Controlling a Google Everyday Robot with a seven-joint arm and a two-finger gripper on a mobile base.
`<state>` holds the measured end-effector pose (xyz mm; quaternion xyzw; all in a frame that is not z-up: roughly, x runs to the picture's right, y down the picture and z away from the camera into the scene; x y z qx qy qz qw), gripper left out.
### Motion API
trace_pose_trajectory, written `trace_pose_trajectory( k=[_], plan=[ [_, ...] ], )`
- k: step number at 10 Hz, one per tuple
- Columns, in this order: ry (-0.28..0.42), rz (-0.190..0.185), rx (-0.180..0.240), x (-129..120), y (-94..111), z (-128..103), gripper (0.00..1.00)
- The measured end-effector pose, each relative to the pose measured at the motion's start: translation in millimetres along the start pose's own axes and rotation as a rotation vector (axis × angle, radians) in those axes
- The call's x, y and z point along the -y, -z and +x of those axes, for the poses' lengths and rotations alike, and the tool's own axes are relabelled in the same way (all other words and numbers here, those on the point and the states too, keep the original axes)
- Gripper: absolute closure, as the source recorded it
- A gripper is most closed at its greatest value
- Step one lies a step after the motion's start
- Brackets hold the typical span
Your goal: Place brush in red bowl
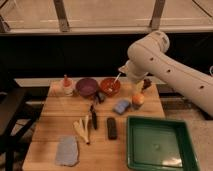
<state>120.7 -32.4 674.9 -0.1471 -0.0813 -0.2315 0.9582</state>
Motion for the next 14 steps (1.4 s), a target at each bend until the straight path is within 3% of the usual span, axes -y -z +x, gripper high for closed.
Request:
trace_pose_trajectory(
  k=[2, 4, 5, 8, 9, 11, 14],
  plan=[
    [0.049, 0.005, 0.01, 3.4, -0.8, -1.1, 0.2],
    [0.198, 0.009, 0.043, 11.7, -5.8, -20.3, 0.2],
    [0.323, 0.011, 0.074, 19.9, -13.3, -43.7, 0.2],
    [0.55, 0.006, 0.143, 38.4, -36.3, -99.5, 0.2],
    [0.627, 0.0, 0.168, 42.8, -52.2, -121.0, 0.2],
    [0.702, -0.013, 0.208, 41.4, -82.8, -141.1, 0.2],
    [0.744, -0.054, 0.252, 33.2, -125.3, -159.3, 0.2]
  ],
)
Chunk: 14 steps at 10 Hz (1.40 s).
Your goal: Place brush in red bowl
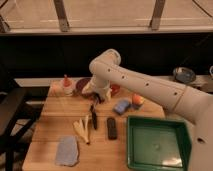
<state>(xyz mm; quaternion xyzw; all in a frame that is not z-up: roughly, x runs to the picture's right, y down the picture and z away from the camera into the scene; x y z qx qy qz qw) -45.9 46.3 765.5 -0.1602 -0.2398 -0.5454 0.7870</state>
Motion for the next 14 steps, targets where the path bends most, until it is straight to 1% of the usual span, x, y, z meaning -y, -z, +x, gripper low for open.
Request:
trace_pose_trajectory(
  k=[1, 2, 4, 5, 7, 10, 11, 12, 13, 14],
  plan=[
    [-0.01, -0.014, 0.018, 0.2, -15.8, 1.3, 0.2],
    [-0.022, -0.029, 0.029, 0.7, -26.6, 0.9, 0.2],
    [-0.055, -0.048, 0.063, 8.8, -54.2, -4.7, 0.2],
    [-0.101, -0.07, 0.067, 6.7, -64.0, -3.0, 0.2],
    [-0.149, -0.087, 0.061, 6.4, -69.9, -0.5, 0.2],
    [-0.149, -0.088, 0.06, 5.8, -69.3, 0.1, 0.2],
    [-0.13, -0.105, 0.062, 9.4, -71.6, 1.7, 0.2],
    [-0.116, -0.117, 0.071, 12.6, -78.3, 1.0, 0.2],
    [-0.11, -0.127, 0.085, 11.3, -89.5, 1.3, 0.2],
    [-0.112, -0.143, 0.1, 5.3, -102.3, 2.2, 0.2]
  ],
)
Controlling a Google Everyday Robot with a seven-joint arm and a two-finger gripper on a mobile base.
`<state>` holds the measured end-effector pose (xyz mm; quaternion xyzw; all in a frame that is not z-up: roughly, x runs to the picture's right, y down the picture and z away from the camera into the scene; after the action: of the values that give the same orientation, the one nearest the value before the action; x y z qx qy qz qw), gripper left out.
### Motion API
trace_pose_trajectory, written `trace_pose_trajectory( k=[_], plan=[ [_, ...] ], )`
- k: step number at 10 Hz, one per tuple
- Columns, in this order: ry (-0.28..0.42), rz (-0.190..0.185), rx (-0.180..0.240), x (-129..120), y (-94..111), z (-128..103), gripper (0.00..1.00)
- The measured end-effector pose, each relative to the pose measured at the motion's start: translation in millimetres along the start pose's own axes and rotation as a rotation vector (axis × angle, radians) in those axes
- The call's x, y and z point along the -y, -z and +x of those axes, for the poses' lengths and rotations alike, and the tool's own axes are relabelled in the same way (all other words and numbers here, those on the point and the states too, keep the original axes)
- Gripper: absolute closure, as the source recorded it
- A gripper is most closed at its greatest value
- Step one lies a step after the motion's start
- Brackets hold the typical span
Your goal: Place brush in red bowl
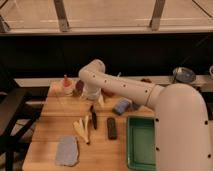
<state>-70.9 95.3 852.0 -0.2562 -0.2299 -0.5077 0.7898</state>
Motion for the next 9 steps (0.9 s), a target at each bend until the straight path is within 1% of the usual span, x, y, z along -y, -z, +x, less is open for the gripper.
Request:
trace_pose_trajectory(
  k=[1, 3, 5, 6, 7, 8, 9],
  plan=[
    [0.004, -0.008, 0.015, 1.8, -14.4, 1.6, 0.2],
    [-0.002, -0.018, 0.035, 0.1, -28.7, 6.3, 0.2],
    [-0.018, -0.041, 0.07, -6.0, -51.5, 9.4, 0.21],
    [-0.025, -0.051, 0.086, -8.5, -62.2, 10.1, 0.26],
    [-0.037, -0.066, 0.108, -13.3, -74.3, 10.9, 0.38],
    [-0.042, -0.07, 0.117, -14.4, -76.1, 11.0, 0.46],
    [-0.047, -0.073, 0.124, -15.8, -77.0, 10.9, 0.56]
  ],
)
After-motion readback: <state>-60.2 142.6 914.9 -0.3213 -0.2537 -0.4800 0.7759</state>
